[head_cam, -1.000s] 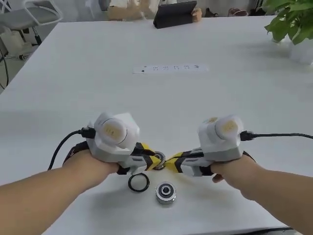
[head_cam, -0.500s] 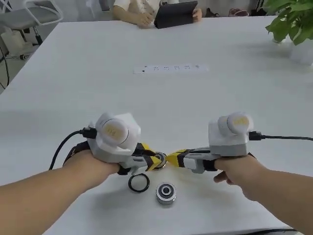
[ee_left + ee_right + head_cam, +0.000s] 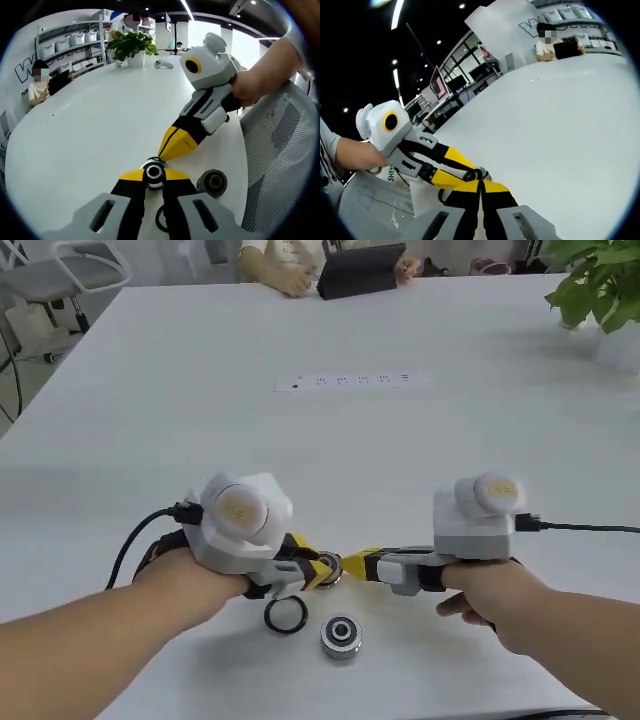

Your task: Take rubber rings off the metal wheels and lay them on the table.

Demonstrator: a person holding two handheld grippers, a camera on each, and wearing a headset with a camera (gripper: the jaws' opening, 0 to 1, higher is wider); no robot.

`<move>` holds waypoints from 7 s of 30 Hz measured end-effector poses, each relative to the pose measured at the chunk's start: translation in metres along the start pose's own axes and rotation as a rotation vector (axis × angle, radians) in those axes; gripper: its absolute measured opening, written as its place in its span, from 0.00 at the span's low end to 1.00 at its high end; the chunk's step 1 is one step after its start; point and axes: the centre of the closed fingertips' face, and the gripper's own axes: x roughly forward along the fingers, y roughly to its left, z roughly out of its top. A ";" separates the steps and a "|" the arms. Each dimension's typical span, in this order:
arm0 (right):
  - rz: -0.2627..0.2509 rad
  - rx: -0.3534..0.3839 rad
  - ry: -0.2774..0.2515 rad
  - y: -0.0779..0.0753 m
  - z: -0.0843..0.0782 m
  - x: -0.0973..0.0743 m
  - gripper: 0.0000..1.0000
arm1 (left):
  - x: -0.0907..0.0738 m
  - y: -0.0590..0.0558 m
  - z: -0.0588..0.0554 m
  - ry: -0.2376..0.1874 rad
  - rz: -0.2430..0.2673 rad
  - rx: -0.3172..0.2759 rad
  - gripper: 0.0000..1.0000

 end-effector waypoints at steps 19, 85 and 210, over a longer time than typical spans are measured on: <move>0.045 -0.053 0.014 0.011 -0.001 0.003 0.00 | 0.000 -0.002 0.001 0.006 -0.005 0.020 0.07; 0.068 0.026 0.014 0.012 -0.002 0.000 0.00 | 0.001 -0.004 0.002 -0.001 -0.010 0.012 0.08; 0.151 0.096 0.124 0.061 -0.032 0.017 0.00 | -0.112 -0.023 -0.030 -0.087 0.020 -0.058 0.61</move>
